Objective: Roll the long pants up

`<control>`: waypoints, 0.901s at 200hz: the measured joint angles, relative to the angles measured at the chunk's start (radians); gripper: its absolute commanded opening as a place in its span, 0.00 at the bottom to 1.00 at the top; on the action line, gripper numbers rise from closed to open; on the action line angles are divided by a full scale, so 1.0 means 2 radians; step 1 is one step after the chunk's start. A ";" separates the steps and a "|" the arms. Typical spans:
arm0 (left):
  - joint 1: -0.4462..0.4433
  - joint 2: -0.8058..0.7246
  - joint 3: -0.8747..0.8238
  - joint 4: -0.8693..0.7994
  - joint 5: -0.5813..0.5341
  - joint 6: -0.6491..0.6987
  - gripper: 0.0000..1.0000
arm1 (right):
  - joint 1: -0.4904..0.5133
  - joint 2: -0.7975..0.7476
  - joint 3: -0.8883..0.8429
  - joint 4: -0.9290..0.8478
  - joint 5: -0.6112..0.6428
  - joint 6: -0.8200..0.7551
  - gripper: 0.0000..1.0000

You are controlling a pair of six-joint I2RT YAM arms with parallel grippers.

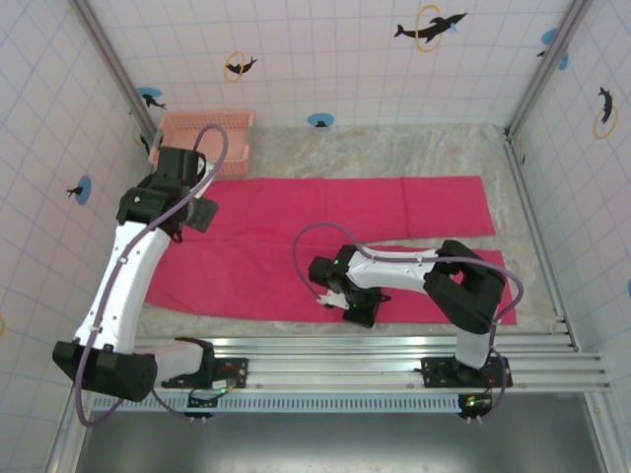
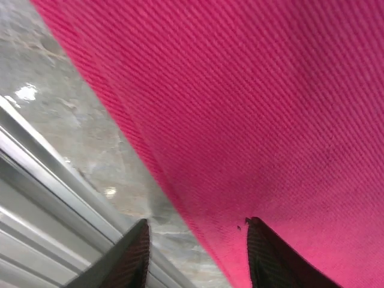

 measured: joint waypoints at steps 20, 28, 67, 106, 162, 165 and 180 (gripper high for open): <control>0.000 -0.009 -0.015 -0.002 0.000 0.000 0.97 | -0.003 0.014 0.008 -0.002 0.008 -0.001 0.25; 0.000 -0.011 -0.019 -0.002 0.000 0.000 0.97 | -0.004 0.017 0.010 -0.004 0.012 -0.001 0.16; 0.000 -0.026 -0.045 -0.004 0.006 0.005 0.98 | -0.007 0.018 0.012 -0.005 0.036 -0.005 0.00; -0.028 -0.058 -0.109 -0.006 0.022 0.039 0.95 | -0.037 -0.022 0.015 -0.010 0.039 -0.009 0.00; -0.115 -0.080 -0.172 -0.041 0.073 0.084 0.97 | -0.105 -0.092 0.079 -0.032 0.026 -0.008 0.00; -0.117 -0.080 -0.173 -0.043 0.077 0.084 0.97 | -0.105 -0.092 0.080 -0.033 0.024 -0.008 0.00; -0.126 -0.084 -0.176 -0.052 0.094 0.084 0.97 | -0.106 -0.092 0.091 -0.039 0.019 -0.007 0.00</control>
